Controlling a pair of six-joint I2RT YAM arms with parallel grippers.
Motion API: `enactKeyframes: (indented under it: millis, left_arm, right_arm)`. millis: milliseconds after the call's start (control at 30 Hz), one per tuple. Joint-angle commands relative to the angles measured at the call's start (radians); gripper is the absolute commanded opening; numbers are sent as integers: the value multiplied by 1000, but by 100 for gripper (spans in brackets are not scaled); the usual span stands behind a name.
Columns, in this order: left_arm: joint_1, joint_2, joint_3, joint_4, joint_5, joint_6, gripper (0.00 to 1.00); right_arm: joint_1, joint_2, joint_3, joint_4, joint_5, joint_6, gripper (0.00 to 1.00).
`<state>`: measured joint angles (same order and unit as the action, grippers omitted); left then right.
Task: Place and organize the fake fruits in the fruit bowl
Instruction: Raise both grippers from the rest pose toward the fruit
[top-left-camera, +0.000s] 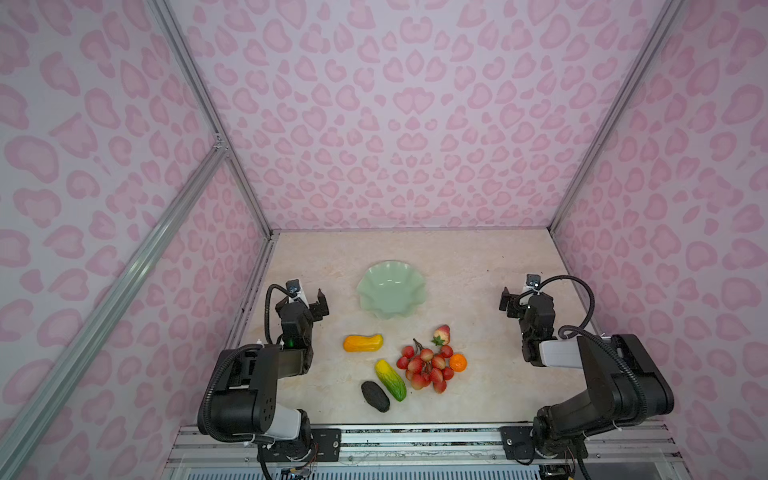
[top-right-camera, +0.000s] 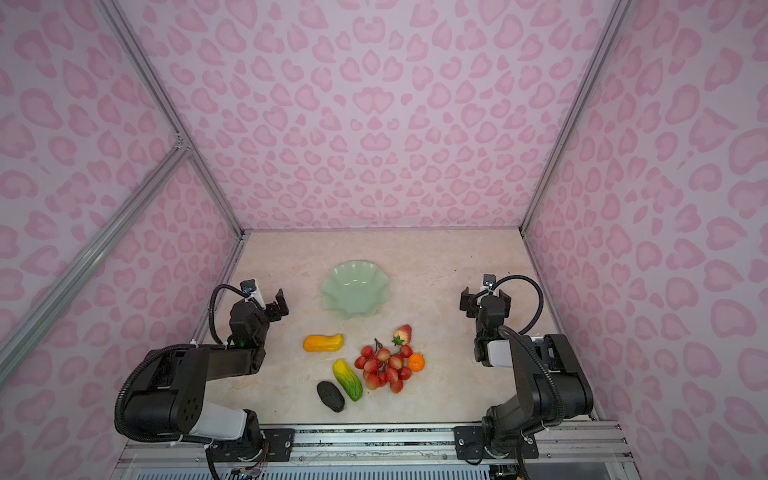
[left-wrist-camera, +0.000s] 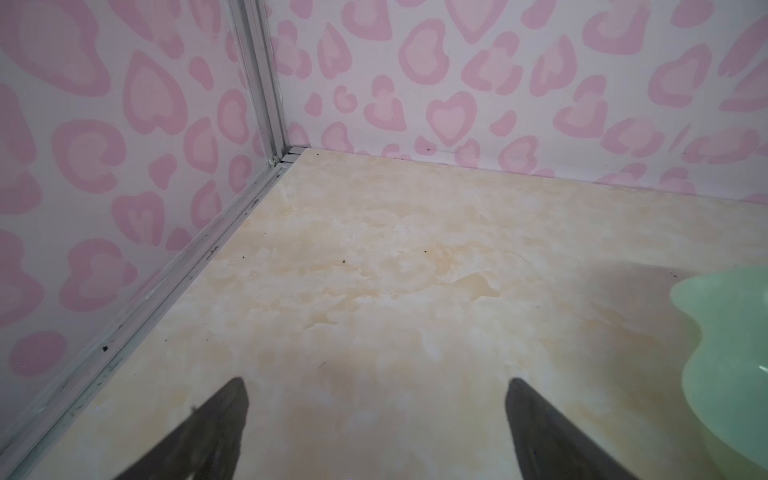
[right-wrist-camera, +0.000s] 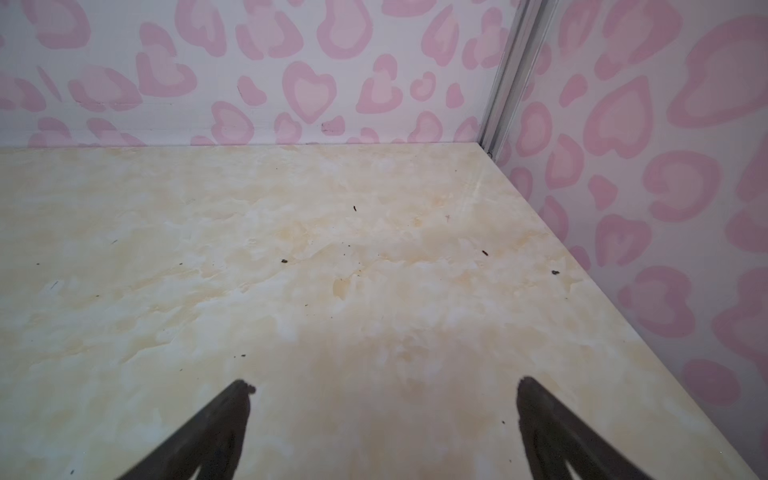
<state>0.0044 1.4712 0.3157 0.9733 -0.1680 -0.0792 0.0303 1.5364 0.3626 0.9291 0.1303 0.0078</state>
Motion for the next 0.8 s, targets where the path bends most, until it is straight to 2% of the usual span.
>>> enactKeyframes:
  millis: [0, 767]
  left_arm:
    - [1, 0, 6, 19, 1, 1, 97]
    - [3, -3, 2, 24, 8, 2, 97]
  right_arm:
    - [0, 2, -5, 4, -1, 6, 99]
    - [1, -4, -13, 15, -3, 0, 99]
